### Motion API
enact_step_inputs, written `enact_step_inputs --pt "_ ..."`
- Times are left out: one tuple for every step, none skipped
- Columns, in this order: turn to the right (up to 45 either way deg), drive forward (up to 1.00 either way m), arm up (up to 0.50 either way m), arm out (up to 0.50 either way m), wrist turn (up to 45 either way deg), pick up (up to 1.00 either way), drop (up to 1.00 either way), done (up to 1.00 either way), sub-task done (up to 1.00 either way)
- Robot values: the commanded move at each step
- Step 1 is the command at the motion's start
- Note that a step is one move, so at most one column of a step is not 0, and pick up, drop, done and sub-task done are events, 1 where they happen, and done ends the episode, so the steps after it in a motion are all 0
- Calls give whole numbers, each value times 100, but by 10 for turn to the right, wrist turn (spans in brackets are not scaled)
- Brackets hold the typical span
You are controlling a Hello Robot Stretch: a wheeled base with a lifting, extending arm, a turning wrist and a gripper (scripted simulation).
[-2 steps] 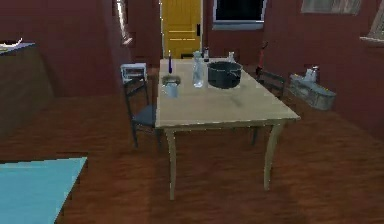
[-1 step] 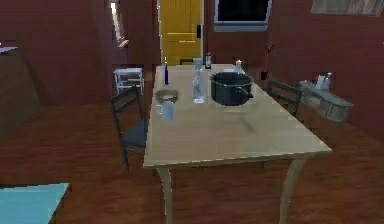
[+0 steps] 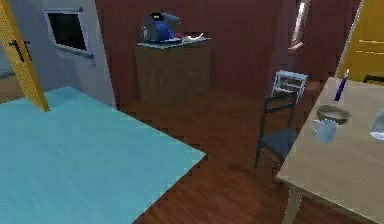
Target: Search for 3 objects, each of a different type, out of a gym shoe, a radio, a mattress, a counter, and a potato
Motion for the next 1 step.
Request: enact_step_inputs --pt "0 100 0 0 0 0 0 0 0"
